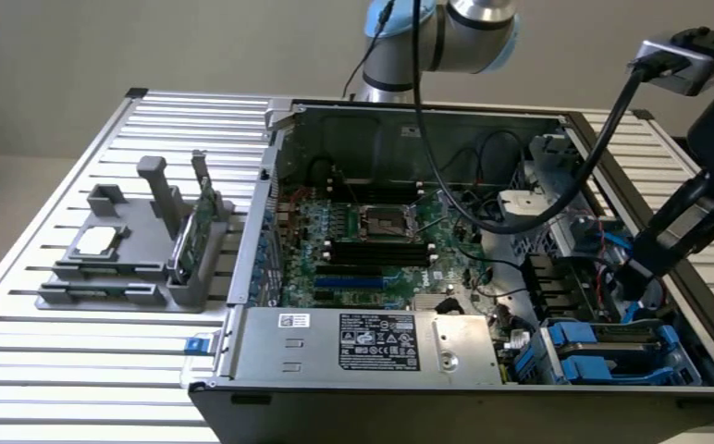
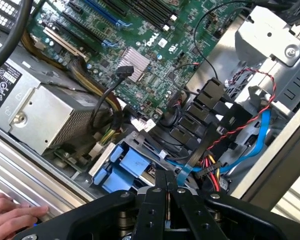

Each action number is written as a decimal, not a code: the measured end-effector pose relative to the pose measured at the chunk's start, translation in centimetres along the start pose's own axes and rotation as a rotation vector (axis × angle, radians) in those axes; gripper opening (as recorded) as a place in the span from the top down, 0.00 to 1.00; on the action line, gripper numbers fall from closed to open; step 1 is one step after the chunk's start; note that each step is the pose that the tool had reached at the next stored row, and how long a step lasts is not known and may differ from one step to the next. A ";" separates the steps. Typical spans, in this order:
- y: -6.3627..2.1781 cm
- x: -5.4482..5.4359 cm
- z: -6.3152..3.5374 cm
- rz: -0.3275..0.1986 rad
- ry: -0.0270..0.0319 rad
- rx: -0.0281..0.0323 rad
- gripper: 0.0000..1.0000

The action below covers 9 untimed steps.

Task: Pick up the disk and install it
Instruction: 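Insert the first disk wire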

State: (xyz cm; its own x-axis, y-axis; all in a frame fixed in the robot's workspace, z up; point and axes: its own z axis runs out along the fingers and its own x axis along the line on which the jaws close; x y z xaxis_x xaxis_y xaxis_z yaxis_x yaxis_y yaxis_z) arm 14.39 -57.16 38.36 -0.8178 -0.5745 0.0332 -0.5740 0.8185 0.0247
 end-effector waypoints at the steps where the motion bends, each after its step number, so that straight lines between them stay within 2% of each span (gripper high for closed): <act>1: 0.00 0.0 0.00 0.009 -0.0029 0.0001 0.89; 9: 0.00 0.0 -0.11 0.068 -0.0313 0.0084 0.89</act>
State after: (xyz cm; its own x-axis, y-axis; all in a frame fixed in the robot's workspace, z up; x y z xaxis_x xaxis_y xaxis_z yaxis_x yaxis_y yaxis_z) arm 14.40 -57.16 38.46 -0.8558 -0.5173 0.0033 -0.5172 0.8558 0.0151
